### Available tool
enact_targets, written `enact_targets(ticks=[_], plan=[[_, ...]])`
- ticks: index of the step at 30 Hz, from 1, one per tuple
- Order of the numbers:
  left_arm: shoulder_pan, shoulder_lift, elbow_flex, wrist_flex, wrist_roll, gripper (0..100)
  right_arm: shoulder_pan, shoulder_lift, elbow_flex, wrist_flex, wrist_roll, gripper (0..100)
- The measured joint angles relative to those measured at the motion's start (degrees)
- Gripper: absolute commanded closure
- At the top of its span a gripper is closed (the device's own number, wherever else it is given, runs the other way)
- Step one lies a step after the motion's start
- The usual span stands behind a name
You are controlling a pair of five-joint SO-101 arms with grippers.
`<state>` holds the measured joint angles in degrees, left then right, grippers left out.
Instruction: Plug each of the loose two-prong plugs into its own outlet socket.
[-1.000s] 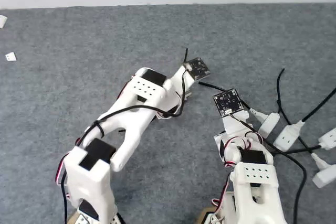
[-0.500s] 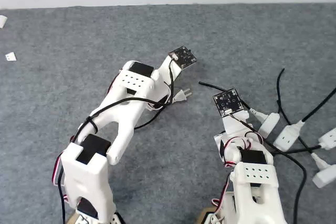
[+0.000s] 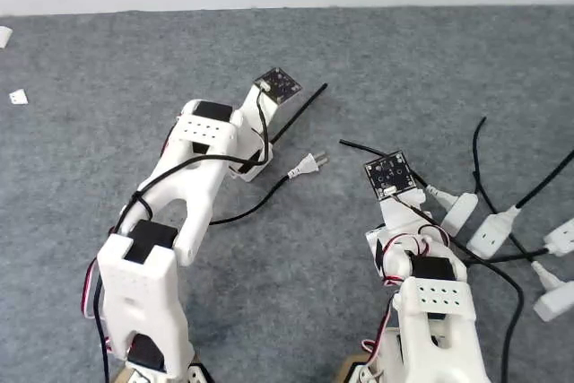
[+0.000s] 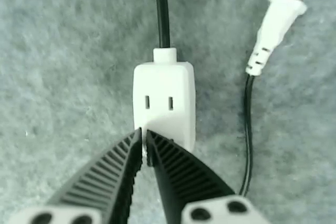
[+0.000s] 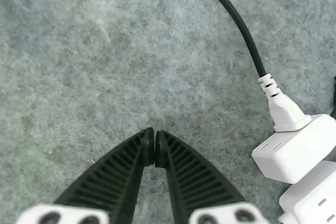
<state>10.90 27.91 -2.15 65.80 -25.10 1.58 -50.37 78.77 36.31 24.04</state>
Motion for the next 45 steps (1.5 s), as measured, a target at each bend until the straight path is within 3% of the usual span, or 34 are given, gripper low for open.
enact_targets(ticks=[7,14,23,28,36,42,45], plan=[[0.09,-3.60,0.09,0.00,1.05,97,-0.09,0.00,0.00,0.00,0.00,99.0],[1.23,-9.23,1.14,0.00,6.15,77,-1.67,-0.26,0.35,0.00,1.76,99.0],[0.62,-7.21,3.69,-6.07,8.18,77,-1.58,-0.35,1.32,0.00,1.93,99.0],[-0.53,-2.29,3.69,-6.42,2.29,78,-1.58,-0.35,1.32,0.00,1.93,99.0],[-0.53,0.97,1.32,-6.42,2.20,78,-1.67,-0.35,1.32,0.00,1.93,99.0],[-0.26,1.05,1.32,-2.90,4.57,98,-1.67,-0.35,1.32,0.00,1.93,99.0],[0.26,1.05,1.23,-1.14,7.91,98,-1.58,-0.35,1.32,0.00,1.93,99.0]])
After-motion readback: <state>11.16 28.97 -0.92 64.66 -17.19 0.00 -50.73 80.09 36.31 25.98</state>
